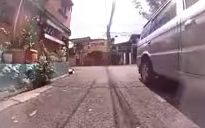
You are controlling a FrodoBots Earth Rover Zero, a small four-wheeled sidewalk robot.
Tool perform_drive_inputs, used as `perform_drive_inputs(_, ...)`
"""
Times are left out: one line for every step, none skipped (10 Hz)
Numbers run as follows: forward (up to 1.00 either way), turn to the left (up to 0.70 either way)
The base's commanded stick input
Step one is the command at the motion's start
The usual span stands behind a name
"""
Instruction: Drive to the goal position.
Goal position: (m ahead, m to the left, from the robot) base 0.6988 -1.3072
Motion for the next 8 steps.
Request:
perform_drive_inputs(0.7,0.0)
perform_drive_inputs(0.7,0.0)
perform_drive_inputs(0.7,0.0)
perform_drive_inputs(0.7,0.0)
perform_drive_inputs(0.7,0.0)
perform_drive_inputs(0.7,0.0)
perform_drive_inputs(0.7,0.0)
perform_drive_inputs(0.7,0.0)
